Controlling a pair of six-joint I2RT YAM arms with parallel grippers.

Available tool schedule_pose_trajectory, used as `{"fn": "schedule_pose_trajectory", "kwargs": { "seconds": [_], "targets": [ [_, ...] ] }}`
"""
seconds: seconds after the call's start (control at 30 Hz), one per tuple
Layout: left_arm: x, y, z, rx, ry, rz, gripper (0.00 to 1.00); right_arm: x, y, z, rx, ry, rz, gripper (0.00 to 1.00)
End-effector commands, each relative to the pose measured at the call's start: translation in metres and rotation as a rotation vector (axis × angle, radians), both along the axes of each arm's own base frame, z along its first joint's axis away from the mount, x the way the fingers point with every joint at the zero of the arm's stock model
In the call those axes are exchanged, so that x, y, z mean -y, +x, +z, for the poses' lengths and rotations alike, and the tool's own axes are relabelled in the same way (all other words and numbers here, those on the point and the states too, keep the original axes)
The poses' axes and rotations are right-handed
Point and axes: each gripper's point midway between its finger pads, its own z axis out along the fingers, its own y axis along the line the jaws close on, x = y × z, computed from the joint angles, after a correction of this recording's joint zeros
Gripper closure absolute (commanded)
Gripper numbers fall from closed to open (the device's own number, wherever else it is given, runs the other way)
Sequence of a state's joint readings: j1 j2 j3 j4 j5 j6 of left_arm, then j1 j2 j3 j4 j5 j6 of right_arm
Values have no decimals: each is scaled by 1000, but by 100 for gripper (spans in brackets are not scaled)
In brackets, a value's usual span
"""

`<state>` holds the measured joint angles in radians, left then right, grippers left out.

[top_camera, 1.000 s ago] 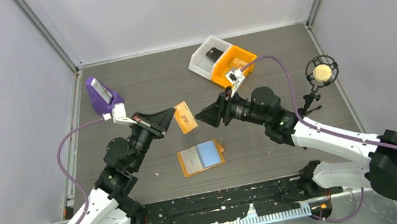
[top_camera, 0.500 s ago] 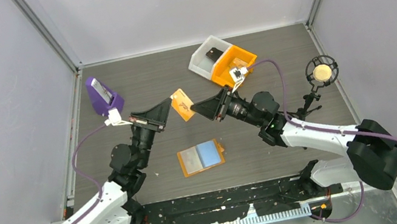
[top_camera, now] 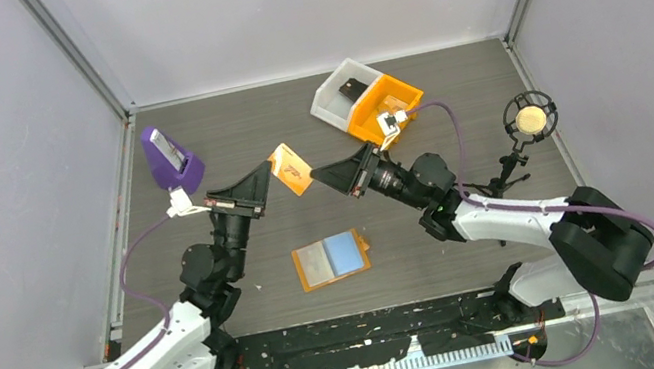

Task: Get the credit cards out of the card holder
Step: Place the credit card in the storage box.

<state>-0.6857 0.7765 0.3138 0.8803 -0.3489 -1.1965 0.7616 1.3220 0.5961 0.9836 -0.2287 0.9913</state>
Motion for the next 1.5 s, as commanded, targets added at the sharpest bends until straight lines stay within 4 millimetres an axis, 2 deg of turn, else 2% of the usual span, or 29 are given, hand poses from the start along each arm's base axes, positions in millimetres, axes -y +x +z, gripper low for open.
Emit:
{"fn": "schedule_pose_trajectory", "kwargs": {
  "seconds": [0.0, 0.17, 0.27, 0.33, 0.43, 0.47, 0.5, 0.53, 0.63, 0.7, 0.77, 0.87, 0.97, 1.0, 1.03, 1.07, 1.1, 1.13, 1.17, 1.2, 1.23, 1.27, 1.3, 1.33, 1.37, 1.4, 1.47],
  "targets": [
    [-12, -3, 19, 57, -65, 39, 100, 2, 0, 21, 42, 79, 1, 71],
    [-13, -3, 15, 52, -66, 43, 100, 4, 1, 26, 81, 81, -19, 93],
    [-13, -3, 7, 27, -63, 36, 78, 9, 1, 33, 131, 60, -35, 95],
    [-15, -4, 0, 2, -49, 39, 63, 12, 5, 31, 144, 9, -39, 95],
    [-19, -5, -13, -50, -13, 54, 40, 24, 17, 41, 197, -35, -47, 95],
    [-21, -7, -17, -67, 1, 57, 32, 25, 17, 37, 204, -68, -22, 95],
    [-23, -8, -23, -90, 22, 60, 26, 32, 26, 43, 222, -80, -37, 95],
    [-25, -10, -27, -105, 37, 63, 19, 32, 27, 44, 237, -118, -5, 95],
    [-32, -17, -37, -139, 84, 75, 1, 50, 51, 42, 253, -218, -9, 95],
    [-36, -21, -45, -163, 127, 80, 0, 63, 69, 34, 234, -313, -5, 95],
    [-39, -25, -54, -179, 189, 85, 0, 74, 88, 17, 199, -414, 18, 95],
    [-42, -33, -72, -212, 317, 83, 0, 106, 120, 0, 147, -554, -33, 95],
    [-46, -41, -82, -220, 423, 78, 0, 132, 146, -21, 71, -612, -76, 95],
    [-48, -44, -85, -224, 464, 77, 0, 143, 154, -20, 52, -633, -97, 95],
    [-49, -47, -84, -214, 501, 71, 0, 150, 161, -37, -8, -667, -104, 95],
    [-50, -50, -86, -209, 538, 62, 0, 158, 170, -32, -14, -680, -130, 95],
    [-50, -54, -84, -194, 578, 53, 0, 165, 177, -49, -78, -721, -144, 95],
    [-50, -58, -78, -171, 614, 41, 0, 169, 186, -42, -76, -733, -165, 95],
    [-50, -62, -75, -157, 650, 29, 0, 175, 191, -62, -137, -780, -166, 95],
    [-51, -65, -71, -140, 685, 20, 0, 178, 199, -54, -127, -791, -179, 95],
    [-51, -69, -70, -128, 724, 11, 0, 181, 202, -75, -188, -830, -155, 95],
    [-52, -71, -68, -121, 760, 7, 0, 182, 211, -65, -172, -835, -162, 95],
    [-55, -73, -67, -119, 790, 7, 0, 183, 214, -81, -207, -862, -140, 95],
    [-56, -75, -65, -118, 820, 5, 0, 185, 222, -75, -197, -865, -152, 95],
    [-58, -76, -65, -114, 850, 6, 0, 188, 227, -85, -224, -882, -162, 95],
    [-60, -77, -65, -110, 873, 7, 0, 189, 233, -81, -218, -885, -177, 95],
    [-64, -78, -66, -105, 914, 17, 0, 197, 247, -90, -247, -909, -225, 95]
  ]
}}
